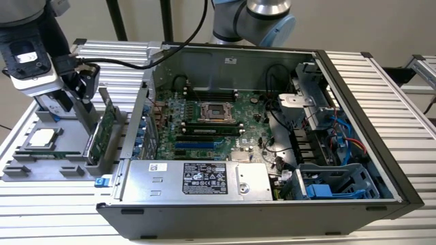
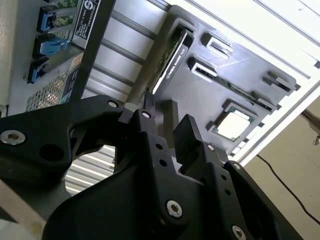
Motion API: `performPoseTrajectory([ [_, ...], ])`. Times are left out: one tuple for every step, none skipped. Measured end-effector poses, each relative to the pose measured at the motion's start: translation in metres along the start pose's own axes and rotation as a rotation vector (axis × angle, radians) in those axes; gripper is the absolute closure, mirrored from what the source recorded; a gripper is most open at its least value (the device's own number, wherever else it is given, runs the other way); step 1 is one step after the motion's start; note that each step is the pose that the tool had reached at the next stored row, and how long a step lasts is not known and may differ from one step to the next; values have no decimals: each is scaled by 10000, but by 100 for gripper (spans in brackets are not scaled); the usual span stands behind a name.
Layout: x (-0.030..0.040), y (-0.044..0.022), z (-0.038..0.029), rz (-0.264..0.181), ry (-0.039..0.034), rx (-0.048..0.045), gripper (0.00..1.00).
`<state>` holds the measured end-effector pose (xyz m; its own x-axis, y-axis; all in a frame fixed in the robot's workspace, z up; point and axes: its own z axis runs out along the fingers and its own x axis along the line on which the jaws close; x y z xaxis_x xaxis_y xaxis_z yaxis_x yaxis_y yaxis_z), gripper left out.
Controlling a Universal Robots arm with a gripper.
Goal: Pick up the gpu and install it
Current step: 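Pick up the gpu and move the gpu toward the slot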
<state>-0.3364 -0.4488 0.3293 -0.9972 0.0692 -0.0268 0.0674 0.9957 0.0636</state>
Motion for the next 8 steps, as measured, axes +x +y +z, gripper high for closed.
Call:
performPoseTrajectory([
  [0,-1,9,0,3,3,0],
  [1,-1,22,0,2,2,0],
  [1,-2,32,0,2,3,0],
  [1,-3,44,0,1,4,0],
  [1,-4,54,0,2,6,0],
  [1,-4,63,0,2,8,0],
  [1,-5,70,-1,2,11,0],
  [1,-5,78,-1,1,13,0],
])
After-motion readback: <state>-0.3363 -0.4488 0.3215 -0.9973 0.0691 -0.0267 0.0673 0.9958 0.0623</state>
